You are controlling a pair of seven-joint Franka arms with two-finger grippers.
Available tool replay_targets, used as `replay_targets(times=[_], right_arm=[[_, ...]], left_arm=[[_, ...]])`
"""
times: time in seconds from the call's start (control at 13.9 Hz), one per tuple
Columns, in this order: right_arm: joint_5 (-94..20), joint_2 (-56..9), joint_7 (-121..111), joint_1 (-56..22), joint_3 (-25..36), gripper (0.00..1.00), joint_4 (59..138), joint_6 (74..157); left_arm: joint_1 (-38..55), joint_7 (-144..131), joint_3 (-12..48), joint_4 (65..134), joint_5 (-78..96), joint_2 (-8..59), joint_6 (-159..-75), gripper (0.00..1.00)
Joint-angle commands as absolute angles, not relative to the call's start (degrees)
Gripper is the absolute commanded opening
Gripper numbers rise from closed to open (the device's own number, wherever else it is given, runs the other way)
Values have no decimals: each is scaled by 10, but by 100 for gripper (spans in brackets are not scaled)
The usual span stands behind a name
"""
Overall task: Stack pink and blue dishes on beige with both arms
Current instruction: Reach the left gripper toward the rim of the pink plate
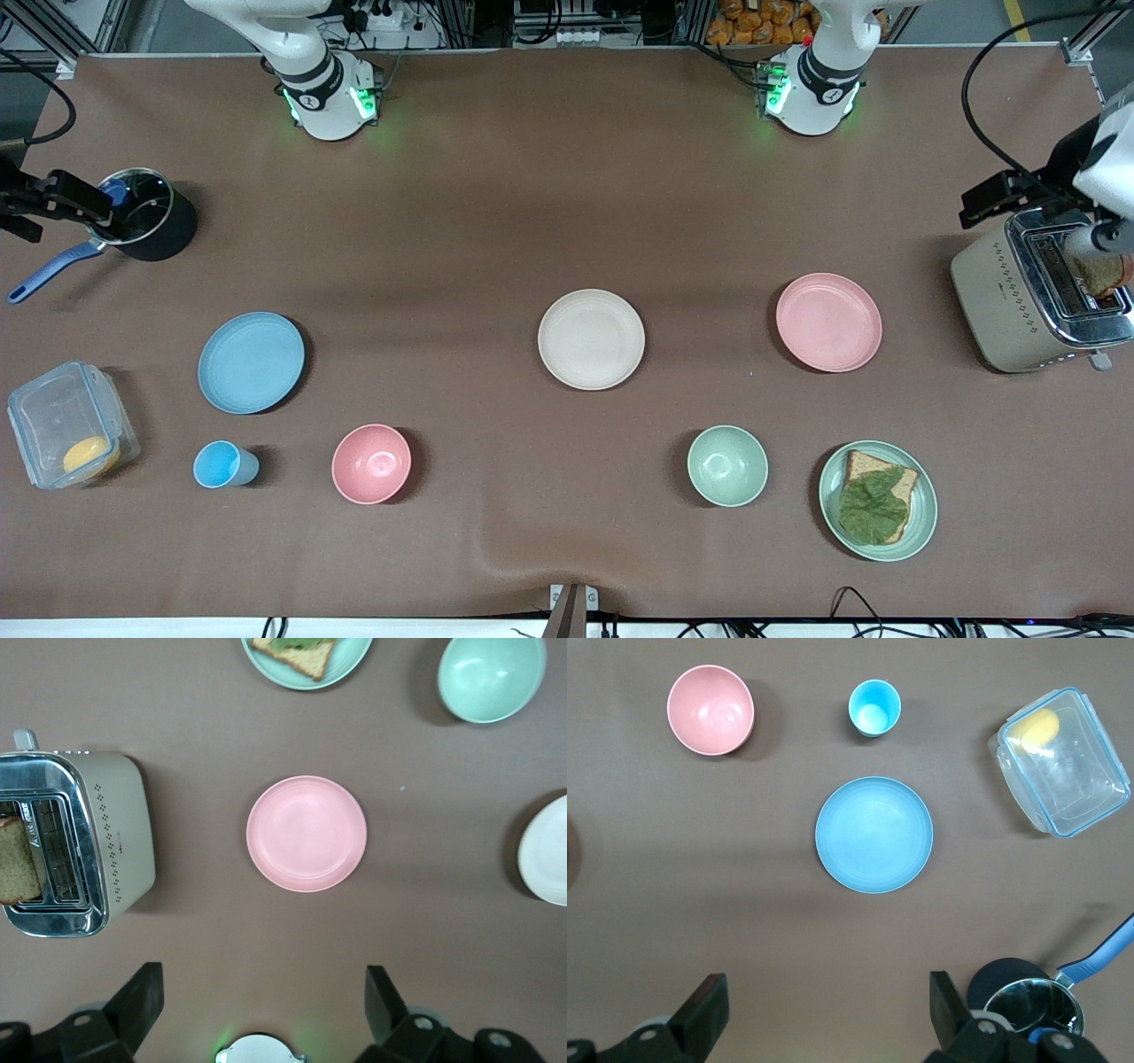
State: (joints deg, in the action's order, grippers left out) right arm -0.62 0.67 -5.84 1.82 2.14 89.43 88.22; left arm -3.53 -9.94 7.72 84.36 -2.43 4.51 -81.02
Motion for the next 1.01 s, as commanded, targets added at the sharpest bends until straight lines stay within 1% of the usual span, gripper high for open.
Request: replay_targets(times=[0.0, 0.14, 0.22, 0.36, 0.5, 0.57, 0.65, 0.79, 0.93], right_arm=[[4, 23, -49, 25, 12, 100, 908, 884], [4, 23, -49, 25, 12, 100, 909, 884], [4, 22, -49, 25, 12, 100, 909, 884], [2, 21, -49, 27, 12, 100, 908, 885], [-2, 16, -49, 31, 12, 100, 909, 888], [-8, 5, -49, 46, 13, 100, 911, 894], [-10, -10, -49, 59, 13, 100, 920, 905], [-8, -57, -49, 67, 14, 100, 925, 911], [-10, -110, -58, 90, 13, 100, 925, 935]], left_arm=[[-54, -83, 77, 876, -39, 97, -851, 100], [-59, -84, 76, 961, -40, 90, -935, 100], [-73, -84, 76, 1012, -40, 83, -992, 100], [-98, -84, 82, 1118, -40, 70, -1128, 100], [-110, -85, 82, 1191, -40, 76, -1240, 100], [-122, -85, 83, 1227, -41, 84, -1309, 100], [-121, -86, 83, 1251, -40, 95, -1353, 100], [-127, -85, 83, 1279, -40, 124, -1403, 100], [-138, -83, 83, 1281, -41, 148, -1409, 100]])
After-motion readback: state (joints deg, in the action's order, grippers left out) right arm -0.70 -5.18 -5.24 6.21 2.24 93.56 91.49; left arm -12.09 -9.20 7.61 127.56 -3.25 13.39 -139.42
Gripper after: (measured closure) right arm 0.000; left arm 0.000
